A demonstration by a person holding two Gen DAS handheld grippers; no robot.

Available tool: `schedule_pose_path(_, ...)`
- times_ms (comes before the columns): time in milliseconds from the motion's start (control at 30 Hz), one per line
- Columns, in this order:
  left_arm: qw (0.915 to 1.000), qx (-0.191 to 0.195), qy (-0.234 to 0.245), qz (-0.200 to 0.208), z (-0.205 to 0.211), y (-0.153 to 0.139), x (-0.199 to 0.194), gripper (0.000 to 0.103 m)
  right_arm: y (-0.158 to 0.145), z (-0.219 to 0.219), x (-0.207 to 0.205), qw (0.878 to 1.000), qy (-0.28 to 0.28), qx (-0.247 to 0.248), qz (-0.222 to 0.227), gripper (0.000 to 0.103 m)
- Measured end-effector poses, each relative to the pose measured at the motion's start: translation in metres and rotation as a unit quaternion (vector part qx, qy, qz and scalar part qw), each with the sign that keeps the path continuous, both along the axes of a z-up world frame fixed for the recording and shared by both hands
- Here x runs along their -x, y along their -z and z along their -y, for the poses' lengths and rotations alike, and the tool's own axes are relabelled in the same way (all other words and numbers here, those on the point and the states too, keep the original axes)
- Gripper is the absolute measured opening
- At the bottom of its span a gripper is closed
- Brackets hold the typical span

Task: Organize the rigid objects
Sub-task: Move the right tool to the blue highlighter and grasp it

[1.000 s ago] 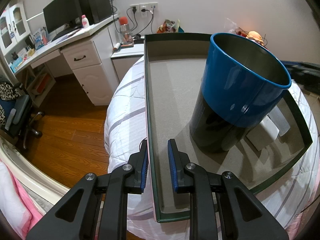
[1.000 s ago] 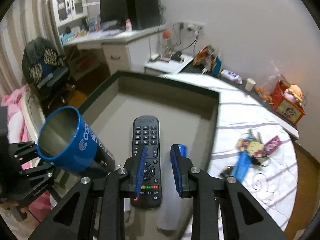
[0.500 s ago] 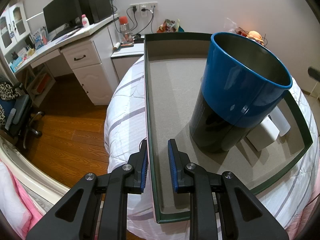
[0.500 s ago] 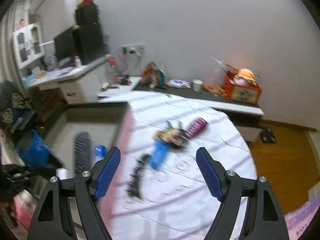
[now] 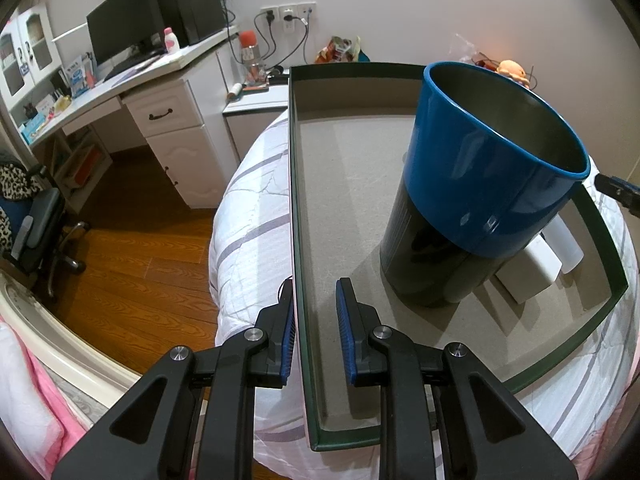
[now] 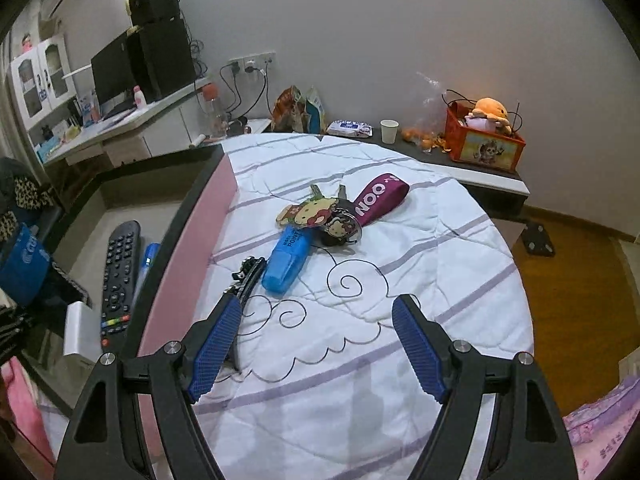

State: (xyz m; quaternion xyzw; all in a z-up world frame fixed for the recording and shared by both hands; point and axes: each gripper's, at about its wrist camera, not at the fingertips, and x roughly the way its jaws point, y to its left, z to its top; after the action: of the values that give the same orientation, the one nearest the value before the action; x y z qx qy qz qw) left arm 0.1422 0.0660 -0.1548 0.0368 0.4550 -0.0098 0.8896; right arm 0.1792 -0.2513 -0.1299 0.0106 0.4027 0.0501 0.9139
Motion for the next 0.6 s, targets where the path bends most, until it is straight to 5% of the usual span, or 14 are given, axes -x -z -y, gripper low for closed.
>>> schedule_pose_path(233,1.0000,-0.002,0.000,0.000,-0.002,0.002,0.002,0.019,0.013,-0.017,-0.019,1.000,-0.019,0.015,-0.007,0.076)
schedule_pose_path(400,1.0000,-0.001,-0.001,-0.001,-0.003,0.002,0.001,0.019,0.020,-0.021,-0.037,1.000,-0.012,0.009,-0.020,0.045)
schedule_pose_path(600,1.0000,-0.003,-0.001,0.000,-0.004,0.002,0.001,0.019,0.029,-0.021,-0.044,0.999,-0.017,0.004,-0.040,0.044)
